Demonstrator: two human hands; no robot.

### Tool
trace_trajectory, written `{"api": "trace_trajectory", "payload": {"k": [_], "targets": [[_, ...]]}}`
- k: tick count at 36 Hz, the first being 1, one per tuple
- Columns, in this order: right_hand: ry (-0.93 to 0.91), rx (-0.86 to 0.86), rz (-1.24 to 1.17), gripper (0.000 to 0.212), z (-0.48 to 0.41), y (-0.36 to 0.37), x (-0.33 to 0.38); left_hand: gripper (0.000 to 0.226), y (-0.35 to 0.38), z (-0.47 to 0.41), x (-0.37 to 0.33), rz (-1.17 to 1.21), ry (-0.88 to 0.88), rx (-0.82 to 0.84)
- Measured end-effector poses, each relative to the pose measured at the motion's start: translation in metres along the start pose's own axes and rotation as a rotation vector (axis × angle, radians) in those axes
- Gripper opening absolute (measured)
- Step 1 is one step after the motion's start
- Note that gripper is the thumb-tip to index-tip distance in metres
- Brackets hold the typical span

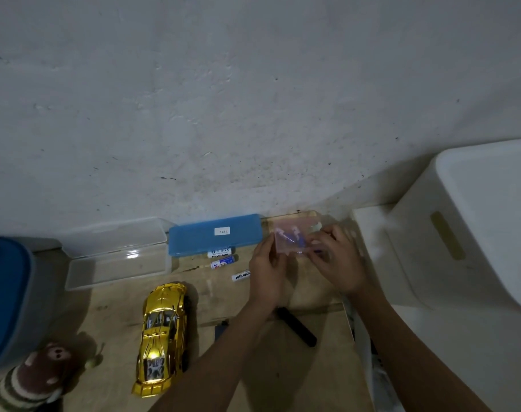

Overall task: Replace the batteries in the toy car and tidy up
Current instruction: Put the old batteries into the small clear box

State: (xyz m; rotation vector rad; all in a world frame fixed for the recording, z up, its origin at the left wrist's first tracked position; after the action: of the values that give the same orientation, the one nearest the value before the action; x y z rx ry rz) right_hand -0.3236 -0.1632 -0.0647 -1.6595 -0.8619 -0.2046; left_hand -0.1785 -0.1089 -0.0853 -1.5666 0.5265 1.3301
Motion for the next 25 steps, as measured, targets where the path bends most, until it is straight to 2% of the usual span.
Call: {"api": "trace_trajectory", "payload": {"k": [4, 7, 10, 13, 20, 25], "targets": [[0.053, 0.039, 0.01, 0.029, 0.002, 0.004, -0.005, 0.037, -0.001, -0.001, -0.001, 0.021, -0.011, 0.007], [0.061, 0.099, -0.07, 0.037, -0.002, 0.004, -0.006, 0.038, -0.002, -0.001, -0.002, 0.051, -0.027, 0.028], [0.086, 0.142, -0.155, 0.045, -0.002, 0.006, -0.007, 0.048, 0.001, -0.001, -0.001, 0.082, -0.064, 0.082], [0.079, 0.114, -0.169, 0.045, -0.002, 0.009, -0.007, 0.054, 0.002, -0.002, -0.001, 0.052, -0.067, 0.081], [0.141, 0.071, -0.168, 0.04, -0.007, 0.011, -0.007, 0.047, 0.006, -0.005, -0.01, -0.032, 0.005, 0.047], [0.201, 0.108, -0.187, 0.039, -0.008, 0.013, -0.004, 0.044, 0.007, -0.007, -0.017, -0.134, -0.015, 0.063]]}}
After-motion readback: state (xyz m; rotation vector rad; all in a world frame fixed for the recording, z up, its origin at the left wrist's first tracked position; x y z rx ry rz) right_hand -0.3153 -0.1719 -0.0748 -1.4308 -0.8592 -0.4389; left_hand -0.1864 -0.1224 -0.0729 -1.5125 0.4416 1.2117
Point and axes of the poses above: each hand's wrist, its own z-axis away from the middle knuckle, its own y-axis out of the palm, x = y × z, the point moved 2 cm from there along -z, towards the middle knuckle, and after that the axes turned 8 degrees about -x, right-handed, at the moved point
